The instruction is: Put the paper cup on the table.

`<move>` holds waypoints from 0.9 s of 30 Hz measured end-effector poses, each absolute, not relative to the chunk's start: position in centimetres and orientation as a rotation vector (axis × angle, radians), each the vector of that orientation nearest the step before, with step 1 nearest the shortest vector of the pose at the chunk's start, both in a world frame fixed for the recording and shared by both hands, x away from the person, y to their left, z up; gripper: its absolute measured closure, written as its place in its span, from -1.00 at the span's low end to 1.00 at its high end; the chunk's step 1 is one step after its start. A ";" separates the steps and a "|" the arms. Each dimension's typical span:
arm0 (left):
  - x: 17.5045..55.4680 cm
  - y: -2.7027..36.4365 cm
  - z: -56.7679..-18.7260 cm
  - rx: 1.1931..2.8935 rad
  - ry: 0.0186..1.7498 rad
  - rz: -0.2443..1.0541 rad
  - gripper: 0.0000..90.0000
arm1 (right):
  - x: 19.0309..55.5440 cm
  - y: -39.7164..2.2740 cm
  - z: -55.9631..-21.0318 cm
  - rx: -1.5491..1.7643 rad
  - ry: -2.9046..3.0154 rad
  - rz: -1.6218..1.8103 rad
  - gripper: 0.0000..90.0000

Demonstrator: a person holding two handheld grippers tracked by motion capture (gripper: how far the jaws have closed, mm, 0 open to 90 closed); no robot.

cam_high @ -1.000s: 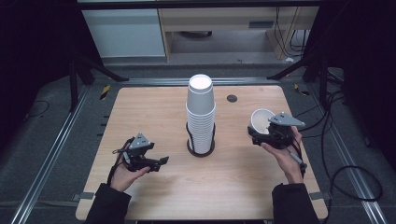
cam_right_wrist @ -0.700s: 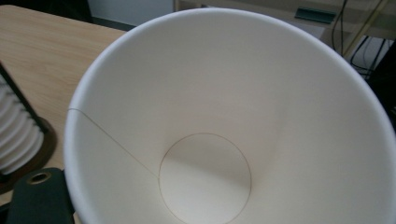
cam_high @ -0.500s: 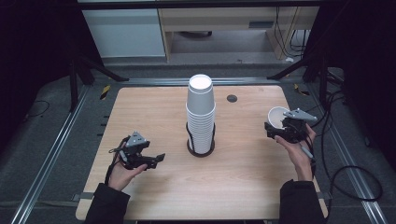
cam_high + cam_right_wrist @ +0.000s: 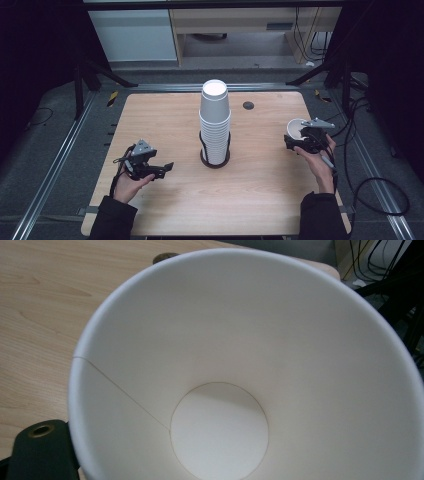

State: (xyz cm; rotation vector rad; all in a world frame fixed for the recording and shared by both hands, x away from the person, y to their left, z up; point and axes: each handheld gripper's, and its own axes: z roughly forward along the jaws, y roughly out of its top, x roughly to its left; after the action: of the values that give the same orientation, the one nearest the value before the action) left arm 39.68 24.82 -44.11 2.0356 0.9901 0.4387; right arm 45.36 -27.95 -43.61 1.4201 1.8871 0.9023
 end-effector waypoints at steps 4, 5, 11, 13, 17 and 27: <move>39.7 25.2 -44.0 2.027 0.997 0.437 -0.66 | 45.6 -27.9 -44.2 1.435 1.929 0.876 -0.71; 39.7 25.3 -43.9 2.018 0.999 0.434 -0.66 | 45.6 -27.9 -44.2 1.435 1.929 0.876 -0.71; 39.7 25.7 -43.8 2.008 1.010 0.444 -0.66 | 46.0 -27.6 -44.9 1.435 1.986 0.870 -0.71; 39.8 25.8 -43.8 2.012 1.012 0.445 -0.66 | 46.1 -27.6 -45.2 1.439 1.996 0.861 -0.71; 39.8 25.8 -43.9 2.011 1.014 0.444 -0.66 | 46.2 -27.7 -45.9 1.442 2.002 0.871 -0.71; 39.8 25.8 -43.9 2.016 1.014 0.443 -0.66 | 46.3 -27.9 -46.5 1.447 2.012 0.854 -0.72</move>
State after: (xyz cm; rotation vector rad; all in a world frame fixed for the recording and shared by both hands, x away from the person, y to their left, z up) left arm 39.79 25.81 -43.92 2.0163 1.0143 0.4433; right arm 46.28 -27.93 -46.53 1.4472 2.0122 0.8537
